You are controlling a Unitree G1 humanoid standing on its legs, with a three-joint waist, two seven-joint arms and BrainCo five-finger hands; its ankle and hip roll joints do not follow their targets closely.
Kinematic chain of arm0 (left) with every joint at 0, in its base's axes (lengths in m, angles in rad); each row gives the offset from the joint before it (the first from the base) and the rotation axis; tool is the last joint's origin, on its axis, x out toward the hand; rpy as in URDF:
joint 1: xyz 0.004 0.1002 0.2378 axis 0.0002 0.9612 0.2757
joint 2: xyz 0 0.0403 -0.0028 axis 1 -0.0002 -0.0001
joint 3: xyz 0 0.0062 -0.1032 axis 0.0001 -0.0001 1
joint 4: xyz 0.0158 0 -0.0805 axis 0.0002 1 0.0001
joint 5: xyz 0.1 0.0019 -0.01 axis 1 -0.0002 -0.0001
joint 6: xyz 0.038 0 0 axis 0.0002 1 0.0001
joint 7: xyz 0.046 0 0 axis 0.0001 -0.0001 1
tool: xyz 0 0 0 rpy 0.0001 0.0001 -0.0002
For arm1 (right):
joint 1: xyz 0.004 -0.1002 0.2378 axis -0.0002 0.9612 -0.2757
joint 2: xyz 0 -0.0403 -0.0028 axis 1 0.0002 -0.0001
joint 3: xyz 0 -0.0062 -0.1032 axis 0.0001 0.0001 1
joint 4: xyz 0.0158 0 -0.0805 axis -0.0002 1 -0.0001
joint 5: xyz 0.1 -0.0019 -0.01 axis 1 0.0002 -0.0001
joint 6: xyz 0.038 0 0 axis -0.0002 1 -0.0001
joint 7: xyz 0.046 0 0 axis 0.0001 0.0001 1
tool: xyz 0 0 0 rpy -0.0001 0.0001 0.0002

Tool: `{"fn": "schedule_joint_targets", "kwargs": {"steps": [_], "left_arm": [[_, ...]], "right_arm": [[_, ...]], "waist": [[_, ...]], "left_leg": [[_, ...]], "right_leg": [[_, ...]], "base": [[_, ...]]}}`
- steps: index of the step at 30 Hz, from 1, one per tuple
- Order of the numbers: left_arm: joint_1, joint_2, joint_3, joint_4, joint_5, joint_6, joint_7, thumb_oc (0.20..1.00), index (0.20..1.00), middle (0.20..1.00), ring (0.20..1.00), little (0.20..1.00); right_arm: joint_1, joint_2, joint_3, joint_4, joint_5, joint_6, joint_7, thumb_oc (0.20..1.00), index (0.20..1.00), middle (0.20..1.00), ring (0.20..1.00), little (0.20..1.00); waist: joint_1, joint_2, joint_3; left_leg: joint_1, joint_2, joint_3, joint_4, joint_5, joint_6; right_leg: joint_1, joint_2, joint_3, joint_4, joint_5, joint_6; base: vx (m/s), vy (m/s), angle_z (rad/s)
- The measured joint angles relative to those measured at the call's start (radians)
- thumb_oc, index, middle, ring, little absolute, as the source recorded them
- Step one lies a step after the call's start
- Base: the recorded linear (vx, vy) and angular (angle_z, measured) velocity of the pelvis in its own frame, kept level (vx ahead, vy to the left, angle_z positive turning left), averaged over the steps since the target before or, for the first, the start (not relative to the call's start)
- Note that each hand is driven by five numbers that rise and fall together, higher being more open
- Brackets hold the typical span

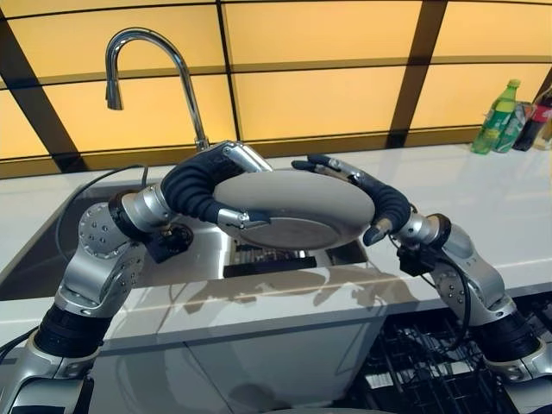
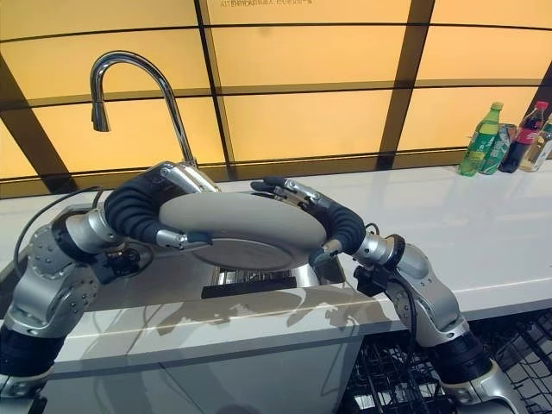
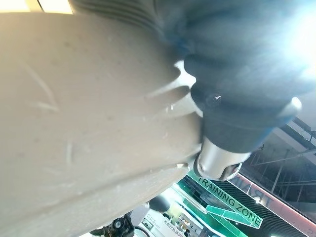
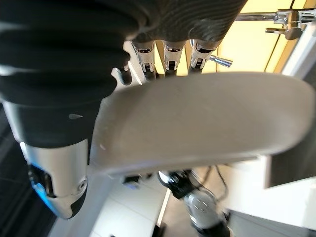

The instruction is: Pick up plates and place into dishwasher.

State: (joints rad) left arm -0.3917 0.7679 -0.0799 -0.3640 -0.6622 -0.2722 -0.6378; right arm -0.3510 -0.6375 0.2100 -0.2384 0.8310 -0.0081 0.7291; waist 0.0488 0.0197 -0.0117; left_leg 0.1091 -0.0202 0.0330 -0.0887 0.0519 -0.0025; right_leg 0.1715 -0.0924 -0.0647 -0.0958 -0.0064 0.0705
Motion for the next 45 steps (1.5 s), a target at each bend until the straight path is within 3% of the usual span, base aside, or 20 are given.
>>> {"fn": "schedule_joint_targets", "kwargs": {"steps": [5, 15, 24, 31, 37, 38, 39, 40, 45], "left_arm": [[0.000, 0.021, 0.023, -0.003, -0.030, -0.008, 0.006, 0.200, 0.200, 0.200, 0.200, 0.200], [0.000, 0.035, 0.022, -0.003, -0.030, -0.029, 0.014, 0.200, 0.200, 0.200, 0.200, 0.200], [0.000, 0.031, 0.021, -0.003, -0.030, -0.035, 0.050, 0.200, 0.200, 0.200, 0.200, 0.200], [0.000, -0.019, 0.024, -0.003, -0.039, -0.035, 0.075, 0.200, 0.200, 0.200, 0.200, 0.200], [0.000, -0.045, 0.023, -0.002, -0.039, -0.019, 0.089, 0.200, 0.200, 0.200, 0.200, 0.200], [0.000, -0.046, 0.023, -0.001, -0.039, -0.018, 0.090, 0.200, 0.200, 0.200, 0.200, 0.200], [0.000, -0.047, 0.024, 0.000, -0.039, -0.018, 0.090, 0.200, 0.200, 0.200, 0.200, 0.200], [0.000, -0.049, 0.024, 0.002, -0.039, -0.018, 0.093, 0.200, 0.200, 0.200, 0.200, 0.200], [0.000, -0.051, 0.028, 0.016, -0.040, -0.005, 0.118, 0.200, 0.200, 0.200, 0.200, 0.200]], "right_arm": [[0.000, -0.100, 0.044, -0.020, -0.076, 0.015, 0.053, 1.000, 1.000, 1.000, 1.000, 1.000], [-0.005, -0.098, 0.084, -0.036, -0.096, 0.015, 0.059, 1.000, 1.000, 1.000, 1.000, 1.000], [-0.028, -0.018, 0.086, -0.036, -0.095, 0.008, -0.080, 1.000, 1.000, 1.000, 1.000, 1.000], [-0.045, 0.066, 0.083, -0.035, -0.090, -0.028, -0.196, 1.000, 1.000, 1.000, 1.000, 1.000], [-0.046, 0.076, 0.079, -0.035, -0.090, -0.036, -0.243, 1.000, 1.000, 1.000, 1.000, 1.000], [-0.046, 0.077, 0.079, -0.035, -0.090, -0.036, -0.246, 0.548, 0.548, 0.548, 0.548, 0.548], [-0.046, 0.077, 0.079, -0.034, -0.090, -0.035, -0.244, 0.407, 0.407, 0.407, 0.407, 0.407], [-0.046, 0.077, 0.078, -0.034, -0.091, -0.035, -0.242, 0.200, 0.200, 0.200, 0.200, 0.200], [-0.046, 0.067, 0.076, -0.035, -0.091, -0.034, -0.228, 0.200, 0.200, 0.200, 0.200, 0.200]], "waist": [[-0.001, -0.003, 0.000], [-0.001, -0.011, -0.003], [0.000, -0.009, -0.002], [0.007, 0.000, 0.003], [0.019, 0.005, 0.004], [0.019, 0.005, 0.004], [0.019, 0.005, 0.004], [0.019, 0.005, 0.004], [0.019, 0.005, 0.003]], "left_leg": [[0.001, 0.002, 0.006, 0.000, -0.001, -0.001], [0.005, 0.008, 0.016, 0.000, -0.003, -0.004], [0.005, 0.008, 0.016, 0.000, -0.003, -0.005], [0.005, 0.008, 0.017, 0.000, -0.003, -0.005], [0.005, 0.008, 0.018, 0.000, -0.004, -0.005], [0.005, 0.008, 0.018, 0.000, -0.004, -0.005], [0.005, 0.008, 0.018, 0.000, -0.004, -0.005], [0.005, 0.008, 0.018, 0.000, -0.004, -0.005], [0.005, 0.008, 0.017, 0.000, -0.004, -0.005]], "right_leg": [[-0.002, 0.001, 0.001, 0.000, 0.000, 0.000], [-0.002, 0.005, 0.001, 0.000, 0.002, -0.003], [-0.003, 0.005, 0.002, 0.000, 0.002, -0.003], [-0.004, 0.005, 0.002, 0.000, 0.003, -0.004], [-0.004, 0.005, 0.002, 0.000, 0.003, -0.004], [-0.004, 0.005, 0.002, 0.000, 0.003, -0.004], [-0.004, 0.005, 0.002, 0.000, 0.003, -0.004], [-0.004, 0.005, 0.002, 0.000, 0.003, -0.004], [-0.004, 0.005, 0.002, 0.000, 0.003, -0.005]], "base": [[-0.01, -0.015, -0.02], [0.00, -0.009, -0.02], [0.00, 0.000, 0.00], [0.00, 0.000, 0.00], [0.00, 0.000, 0.00], [0.00, 0.000, 0.00], [0.01, 0.031, 0.00], [0.00, 0.000, 0.00], [0.00, 0.000, 0.00]]}}
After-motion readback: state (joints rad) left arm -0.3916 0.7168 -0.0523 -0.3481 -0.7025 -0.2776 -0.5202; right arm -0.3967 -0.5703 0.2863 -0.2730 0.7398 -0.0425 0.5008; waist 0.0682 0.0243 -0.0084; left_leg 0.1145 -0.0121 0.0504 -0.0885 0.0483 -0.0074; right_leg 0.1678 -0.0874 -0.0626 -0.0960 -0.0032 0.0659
